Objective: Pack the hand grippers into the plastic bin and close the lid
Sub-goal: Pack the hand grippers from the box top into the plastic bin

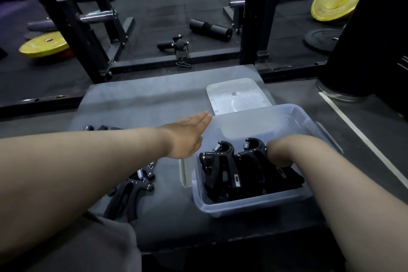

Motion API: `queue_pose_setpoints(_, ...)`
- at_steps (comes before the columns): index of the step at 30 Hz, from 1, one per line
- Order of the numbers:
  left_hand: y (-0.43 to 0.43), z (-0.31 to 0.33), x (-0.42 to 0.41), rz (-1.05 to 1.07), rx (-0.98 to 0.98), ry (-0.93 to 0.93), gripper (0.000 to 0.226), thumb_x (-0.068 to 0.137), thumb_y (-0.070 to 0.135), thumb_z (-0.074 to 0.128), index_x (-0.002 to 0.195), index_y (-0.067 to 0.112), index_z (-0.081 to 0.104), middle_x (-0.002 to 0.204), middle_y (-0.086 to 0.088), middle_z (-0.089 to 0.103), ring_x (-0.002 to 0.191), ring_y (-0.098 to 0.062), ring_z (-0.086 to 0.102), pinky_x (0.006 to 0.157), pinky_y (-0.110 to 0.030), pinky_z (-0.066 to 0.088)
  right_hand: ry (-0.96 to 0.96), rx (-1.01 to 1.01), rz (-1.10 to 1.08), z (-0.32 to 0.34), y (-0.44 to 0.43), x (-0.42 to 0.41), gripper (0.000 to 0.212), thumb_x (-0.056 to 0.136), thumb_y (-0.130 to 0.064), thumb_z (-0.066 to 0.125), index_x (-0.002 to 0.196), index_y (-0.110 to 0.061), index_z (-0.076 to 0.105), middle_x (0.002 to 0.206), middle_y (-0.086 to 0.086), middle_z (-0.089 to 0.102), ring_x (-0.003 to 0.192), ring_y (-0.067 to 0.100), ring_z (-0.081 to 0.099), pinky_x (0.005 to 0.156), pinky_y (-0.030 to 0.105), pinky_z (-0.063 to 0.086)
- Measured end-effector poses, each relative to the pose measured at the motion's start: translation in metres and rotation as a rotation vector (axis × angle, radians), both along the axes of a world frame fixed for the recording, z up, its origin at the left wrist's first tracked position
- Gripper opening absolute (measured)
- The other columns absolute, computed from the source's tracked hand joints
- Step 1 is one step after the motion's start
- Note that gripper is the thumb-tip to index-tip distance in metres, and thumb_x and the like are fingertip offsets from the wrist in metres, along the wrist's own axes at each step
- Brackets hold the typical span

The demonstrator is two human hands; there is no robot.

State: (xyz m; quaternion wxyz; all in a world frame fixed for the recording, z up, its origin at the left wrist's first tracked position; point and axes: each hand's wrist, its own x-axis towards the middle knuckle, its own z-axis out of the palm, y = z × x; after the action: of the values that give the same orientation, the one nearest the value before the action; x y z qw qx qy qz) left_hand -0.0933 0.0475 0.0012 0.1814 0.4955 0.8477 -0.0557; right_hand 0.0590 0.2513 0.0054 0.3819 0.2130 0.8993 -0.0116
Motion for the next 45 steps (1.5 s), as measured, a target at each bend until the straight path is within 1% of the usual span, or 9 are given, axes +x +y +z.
queue_pose_setpoints(3,-0.005,-0.004,-0.002,0.032,0.002,-0.014,0.068,0.104,0.035,0.027,0.156,0.019,-0.014,0.164,0.002,-0.019,0.152,-0.018,-0.01,0.124,-0.035,0.003,0.039,0.001,0.025,0.009,-0.011,-0.009,0.012,0.092,-0.022,0.043,0.093,-0.021,0.055,0.119,0.007,0.065,0.091,0.025,0.057,0.088,0.033,0.047)
queue_pose_setpoints(10,-0.021,-0.008,0.001,0.067,0.026,-0.043,0.069,0.104,0.042,0.025,0.156,0.015,-0.011,0.164,-0.002,-0.019,0.152,-0.022,-0.007,0.124,-0.039,0.007,0.467,-0.08,-0.001,0.015,-0.054,-0.04,0.023,0.095,-0.026,0.045,0.114,-0.016,0.054,0.122,0.007,0.058,0.107,0.029,0.057,0.08,0.034,0.044)
queue_pose_setpoints(15,-0.037,-0.011,-0.002,0.088,0.026,-0.059,0.073,0.102,0.044,0.026,0.157,0.014,-0.012,0.165,-0.004,-0.013,0.153,-0.026,0.001,0.123,-0.041,0.012,0.805,-0.32,0.056,-0.011,-0.115,-0.048,0.055,0.102,-0.025,0.035,0.153,-0.014,0.021,0.161,0.012,0.011,0.148,0.027,0.014,0.117,0.035,0.017)
queue_pose_setpoints(18,-0.048,-0.014,-0.006,0.117,0.014,-0.122,0.077,0.1,0.045,0.03,0.156,0.009,-0.011,0.166,-0.009,0.002,0.152,-0.025,0.013,0.122,-0.04,0.019,0.885,-0.33,0.129,-0.025,-0.127,-0.055,0.059,0.1,-0.027,0.023,0.156,-0.011,0.013,0.163,0.009,-0.002,0.151,0.025,-0.001,0.121,0.032,0.003)
queue_pose_setpoints(22,-0.066,-0.019,-0.004,0.147,-0.149,-0.181,0.073,0.099,0.059,0.024,0.148,0.006,0.029,0.153,-0.013,0.039,0.14,-0.03,0.038,0.116,-0.039,0.029,0.775,-0.236,0.155,-0.035,-0.135,-0.074,0.058,0.104,-0.028,0.025,0.156,-0.009,0.006,0.163,0.008,-0.008,0.149,0.025,-0.014,0.12,0.032,-0.008)
queue_pose_setpoints(24,-0.076,-0.019,-0.003,0.131,-0.245,-0.198,0.067,0.1,0.06,0.018,0.134,0.01,0.047,0.14,-0.015,0.053,0.129,-0.032,0.049,0.11,-0.038,0.035,0.687,-0.177,0.208,-0.047,-0.141,-0.082,0.061,0.101,-0.029,0.027,0.155,-0.006,0.011,0.162,0.014,-0.013,0.146,0.034,-0.024,0.121,0.044,-0.009)
queue_pose_setpoints(28,-0.091,0.002,-0.02,0.086,-0.411,-0.257,0.063,0.103,0.056,0.022,0.14,0.012,0.048,0.144,-0.013,0.05,0.133,-0.029,0.046,0.113,-0.037,0.032,0.634,-0.129,0.182,-0.068,-0.148,-0.091,0.077,0.082,-0.031,0.014,0.152,0.002,0.014,0.158,0.023,-0.019,0.138,0.045,-0.034,0.118,0.054,-0.003)
queue_pose_setpoints(37,-0.121,-0.005,-0.098,0.297,-0.267,0.054,0.027,0.096,0.018,0.044,0.112,0.004,0.061,0.119,-0.019,0.064,0.105,-0.033,0.061,0.082,-0.03,0.045,0.713,-0.184,0.137,-0.049,-0.151,-0.075,0.063,0.102,-0.034,0.027,0.155,-0.014,0.0,0.157,0.013,-0.03,0.142,0.035,-0.032,0.121,0.046,0.001)
queue_pose_setpoints(45,-0.154,-0.065,-0.099,0.305,-0.449,0.059,0.053,0.093,0.045,0.052,0.137,0.016,0.041,0.136,-0.012,0.043,0.12,-0.035,0.052,0.096,-0.045,0.047,0.755,-0.244,0.138,-0.038,-0.152,-0.07,0.055,0.104,-0.03,0.025,0.154,-0.013,0.014,0.158,0.009,-0.028,0.135,0.028,-0.045,0.12,0.041,-0.006)
